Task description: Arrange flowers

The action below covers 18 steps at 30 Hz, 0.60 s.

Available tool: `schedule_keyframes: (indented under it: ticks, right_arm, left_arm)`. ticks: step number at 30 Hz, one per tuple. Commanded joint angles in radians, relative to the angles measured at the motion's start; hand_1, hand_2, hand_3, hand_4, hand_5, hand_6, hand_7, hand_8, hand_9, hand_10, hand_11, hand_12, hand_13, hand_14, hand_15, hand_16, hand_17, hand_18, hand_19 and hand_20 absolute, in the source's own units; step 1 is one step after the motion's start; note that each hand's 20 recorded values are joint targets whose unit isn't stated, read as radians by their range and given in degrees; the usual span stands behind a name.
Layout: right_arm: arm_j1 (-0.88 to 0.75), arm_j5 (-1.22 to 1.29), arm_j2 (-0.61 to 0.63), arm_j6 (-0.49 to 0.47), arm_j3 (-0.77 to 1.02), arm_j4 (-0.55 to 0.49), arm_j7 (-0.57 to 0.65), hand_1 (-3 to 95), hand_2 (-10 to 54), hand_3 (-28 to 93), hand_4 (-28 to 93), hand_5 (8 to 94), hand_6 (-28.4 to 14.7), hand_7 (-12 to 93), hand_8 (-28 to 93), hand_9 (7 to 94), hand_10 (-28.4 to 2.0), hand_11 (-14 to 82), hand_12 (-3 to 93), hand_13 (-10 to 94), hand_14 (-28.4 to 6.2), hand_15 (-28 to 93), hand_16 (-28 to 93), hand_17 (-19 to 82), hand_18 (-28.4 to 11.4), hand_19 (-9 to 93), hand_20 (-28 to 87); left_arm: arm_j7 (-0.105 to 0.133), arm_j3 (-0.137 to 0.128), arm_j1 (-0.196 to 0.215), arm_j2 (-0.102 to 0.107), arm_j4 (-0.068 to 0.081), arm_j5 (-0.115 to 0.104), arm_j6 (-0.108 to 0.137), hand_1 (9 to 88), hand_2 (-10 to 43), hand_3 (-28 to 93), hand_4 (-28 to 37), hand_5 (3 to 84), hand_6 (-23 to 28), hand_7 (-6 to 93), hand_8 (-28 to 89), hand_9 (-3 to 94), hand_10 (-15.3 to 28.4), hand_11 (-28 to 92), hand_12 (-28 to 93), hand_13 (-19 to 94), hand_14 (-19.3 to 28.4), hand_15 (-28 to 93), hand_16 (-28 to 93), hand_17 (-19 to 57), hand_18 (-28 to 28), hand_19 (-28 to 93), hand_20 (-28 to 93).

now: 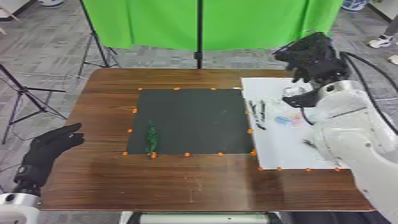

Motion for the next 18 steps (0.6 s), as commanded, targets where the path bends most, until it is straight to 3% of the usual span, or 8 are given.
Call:
schedule_keyframes:
  ticks: [1,8,18]
  right_arm:
    - [-0.267,-0.317,0.072,-0.207,0.127,0.063,0.095,36.5,-9.5,59,-13,67.3,-5.4,15,-6,81.4,-15.0,22.9,22.4,94,-4.8,41,32,70,-6.9,81,40]
    - [-0.404,-0.293,0.058,-0.364,0.231,0.052,0.143,35.9,-9.5,59,-13,67.2,-5.5,14,-6,81.4,-15.1,22.9,22.6,93,-4.7,41,32,69,-6.9,83,38]
    - [-0.486,-0.217,0.028,-0.463,0.274,0.047,0.159,35.1,-9.5,58,-14,67.4,-5.9,13,-6,81.8,-15.2,22.5,22.6,93,-4.8,41,32,69,-6.7,84,36]
  left_arm:
    - [-0.014,-0.008,0.015,-0.005,-0.006,0.009,-0.015,32.7,-1.2,62,-17.2,47.6,5.8,11.9,-6,48.5,15.0,19,11,40,19.6,23,-1,11.1,15.8,22,23]
    - [-0.021,-0.015,0.016,-0.002,-0.008,0.015,-0.025,32.7,-1.2,62,-17.1,47.6,5.9,11.8,-6,48.4,15.1,19,11,40,19.6,23,-1,11.1,15.8,22,23]
    - [-0.022,-0.018,0.015,-0.007,-0.008,0.017,-0.034,32.7,-1.3,62,-17.2,47.6,5.9,11.8,-6,48.4,15.0,19,11,40,19.6,23,-1,11.1,15.7,22,23]
